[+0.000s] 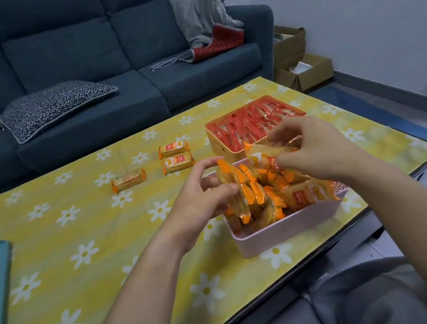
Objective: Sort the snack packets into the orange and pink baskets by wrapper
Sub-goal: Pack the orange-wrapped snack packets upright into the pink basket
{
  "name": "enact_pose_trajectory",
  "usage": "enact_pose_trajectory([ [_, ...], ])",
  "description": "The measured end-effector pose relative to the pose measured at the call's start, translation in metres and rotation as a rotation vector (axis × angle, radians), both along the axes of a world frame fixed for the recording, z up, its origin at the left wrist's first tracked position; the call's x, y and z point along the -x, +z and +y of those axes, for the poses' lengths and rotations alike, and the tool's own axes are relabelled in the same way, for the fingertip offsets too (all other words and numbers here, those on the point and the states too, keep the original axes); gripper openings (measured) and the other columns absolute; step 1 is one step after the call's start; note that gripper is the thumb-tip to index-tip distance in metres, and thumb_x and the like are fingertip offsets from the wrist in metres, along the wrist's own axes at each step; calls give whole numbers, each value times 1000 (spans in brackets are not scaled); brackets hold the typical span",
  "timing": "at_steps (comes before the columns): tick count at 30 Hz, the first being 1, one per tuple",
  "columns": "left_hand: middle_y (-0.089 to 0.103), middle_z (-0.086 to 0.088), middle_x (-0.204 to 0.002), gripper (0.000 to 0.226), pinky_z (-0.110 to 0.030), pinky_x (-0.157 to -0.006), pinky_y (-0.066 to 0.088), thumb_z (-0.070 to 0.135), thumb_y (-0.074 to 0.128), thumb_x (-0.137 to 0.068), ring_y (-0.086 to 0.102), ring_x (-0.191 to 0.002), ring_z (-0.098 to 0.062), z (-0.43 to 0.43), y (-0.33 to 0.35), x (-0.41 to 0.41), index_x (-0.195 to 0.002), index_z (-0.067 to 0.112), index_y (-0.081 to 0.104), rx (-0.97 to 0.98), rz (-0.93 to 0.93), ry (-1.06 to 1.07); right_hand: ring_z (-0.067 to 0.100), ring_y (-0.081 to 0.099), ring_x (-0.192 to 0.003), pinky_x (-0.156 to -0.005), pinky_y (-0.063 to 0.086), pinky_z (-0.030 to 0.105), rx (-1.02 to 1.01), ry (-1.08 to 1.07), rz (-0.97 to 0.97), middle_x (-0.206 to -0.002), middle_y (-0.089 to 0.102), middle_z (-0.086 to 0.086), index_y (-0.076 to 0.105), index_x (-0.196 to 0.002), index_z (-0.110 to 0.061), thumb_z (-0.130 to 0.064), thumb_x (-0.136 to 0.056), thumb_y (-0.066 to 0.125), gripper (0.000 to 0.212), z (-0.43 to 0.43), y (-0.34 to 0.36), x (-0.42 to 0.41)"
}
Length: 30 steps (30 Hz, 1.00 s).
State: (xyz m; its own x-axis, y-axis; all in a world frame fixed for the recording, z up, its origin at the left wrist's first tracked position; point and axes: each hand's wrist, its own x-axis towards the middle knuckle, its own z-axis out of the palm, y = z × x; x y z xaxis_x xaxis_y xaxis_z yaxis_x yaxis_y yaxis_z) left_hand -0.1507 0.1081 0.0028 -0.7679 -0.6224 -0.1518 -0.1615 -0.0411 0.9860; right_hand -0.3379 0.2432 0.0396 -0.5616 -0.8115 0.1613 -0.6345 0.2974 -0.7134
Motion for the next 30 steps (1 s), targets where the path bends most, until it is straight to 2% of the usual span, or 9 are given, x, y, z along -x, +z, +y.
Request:
enact_pose_trajectory([
  [6,66,-6,-95,41,-24,-71,53,-8,76,-74,59,-78,-14,2,-3,-1,-110,8,63,378,-155,-134,-4,61,-98,-75,45,14,65,119,31,-103,68,-16,67,-105,-32,0,-87,62,37,15,11,8],
  [10,60,2,-102,43,-38,-80,52,33,89,-62,56,-91,-17,-2,-7,0,-94,24,62,751,-522,-195,-9,57,-101,-76,44,13,-52,235,112,-105,65,-25,65,-107,-38,-7,-92,63,35,18,12,4],
  [12,54,4,-96,44,-38,-73,49,52,87,-58,53,-91,-21,0,-4,0,-82,27,60,872,-672,-212,-11,56,-100,-76,44,13,-147,285,145,-105,65,-27,63,-110,-41,-8,-89,67,40,16,8,0],
  [15,48,7,-77,47,-33,-54,34,57,86,-59,50,-76,-21,5,1,2,-65,26,51,906,-755,-188,-9,58,-99,-79,49,15,-193,298,127,-103,66,-24,62,-112,-42,-13,-83,76,44,13,5,-4],
  [17,51,6,-74,48,-32,-53,34,61,85,-60,53,-74,-22,8,-1,6,-68,26,54,900,-811,-200,-2,62,-96,-82,53,20,-197,297,128,-100,66,-19,63,-112,-37,-14,-77,81,46,9,1,-8],
  [21,64,3,-99,49,-37,-75,53,57,86,-60,62,-94,-24,7,-5,8,-87,29,57,834,-834,-240,5,60,-93,-80,52,22,-240,340,229,-98,60,-14,64,-98,-31,-10,-70,82,40,-6,-8,-25],
  [24,60,3,-104,66,-39,-84,52,48,89,-66,60,-96,-20,4,0,-1,-115,29,51,667,-724,-285,13,57,-96,-79,50,30,-317,383,355,-103,55,-6,69,-89,-26,-9,-71,79,27,-14,-12,-35],
  [27,64,0,-97,41,-26,-68,45,39,81,-80,59,-83,-14,-1,-4,-7,-113,29,60,530,-567,-266,16,50,-108,-75,45,32,-372,391,510,-111,50,-7,70,-91,-31,-15,-76,76,23,-17,-17,-44],
  [30,62,5,-80,14,-24,-64,45,27,77,-86,59,-73,-12,-7,-17,-5,-96,28,69,593,-516,-170,23,54,-103,-71,44,35,-411,351,609,-112,48,-3,67,-99,-31,-16,-80,72,25,-23,-24,-52],
])
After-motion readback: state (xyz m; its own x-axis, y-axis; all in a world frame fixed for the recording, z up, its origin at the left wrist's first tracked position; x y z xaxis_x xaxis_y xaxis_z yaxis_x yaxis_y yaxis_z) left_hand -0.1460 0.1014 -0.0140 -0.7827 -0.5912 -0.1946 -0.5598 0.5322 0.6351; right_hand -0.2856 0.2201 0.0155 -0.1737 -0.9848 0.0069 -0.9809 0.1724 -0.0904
